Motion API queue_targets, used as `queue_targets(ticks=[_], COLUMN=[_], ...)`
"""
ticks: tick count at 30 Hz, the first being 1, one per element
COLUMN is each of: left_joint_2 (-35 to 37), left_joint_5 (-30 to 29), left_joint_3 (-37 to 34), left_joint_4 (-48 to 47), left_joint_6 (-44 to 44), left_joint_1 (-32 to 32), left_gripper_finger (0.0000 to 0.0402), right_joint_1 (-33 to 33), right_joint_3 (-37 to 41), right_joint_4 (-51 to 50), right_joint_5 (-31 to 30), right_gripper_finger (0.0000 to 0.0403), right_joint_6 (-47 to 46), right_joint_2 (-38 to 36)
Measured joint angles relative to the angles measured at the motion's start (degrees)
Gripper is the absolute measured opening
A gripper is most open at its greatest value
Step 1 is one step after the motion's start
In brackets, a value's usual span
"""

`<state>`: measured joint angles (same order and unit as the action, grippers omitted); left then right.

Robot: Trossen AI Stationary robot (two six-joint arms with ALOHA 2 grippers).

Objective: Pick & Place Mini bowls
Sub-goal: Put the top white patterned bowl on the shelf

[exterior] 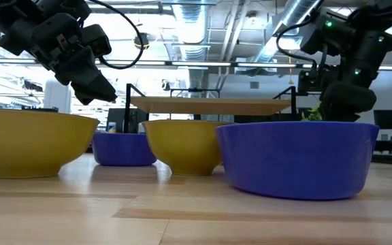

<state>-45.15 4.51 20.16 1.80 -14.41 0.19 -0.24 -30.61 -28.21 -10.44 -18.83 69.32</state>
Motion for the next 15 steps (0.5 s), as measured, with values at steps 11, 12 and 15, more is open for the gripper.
queue_targets(ticks=[11, 12, 15], left_joint_2=[-0.02, -0.02, -0.02], left_joint_5=[0.01, 0.00, 0.00], left_joint_3=[0.00, 0.00, 0.00], left_joint_4=[0.10, 0.16, 0.22], left_joint_6=[0.00, 0.00, 0.20], left_joint_1=[0.02, 0.01, 0.00], left_gripper_finger=[0.0108, 0.0108, 0.0108], right_joint_1=[-1.88, -2.02, -2.28], right_joint_3=[-0.32, -0.39, -0.75], right_joint_4=[0.93, 0.90, 0.61], right_joint_5=[3.53, 4.28, 5.66], right_gripper_finger=[0.0015, 0.0012, 0.0018], right_joint_6=[1.27, 1.81, 2.01], right_joint_2=[-0.36, -0.42, -0.20])
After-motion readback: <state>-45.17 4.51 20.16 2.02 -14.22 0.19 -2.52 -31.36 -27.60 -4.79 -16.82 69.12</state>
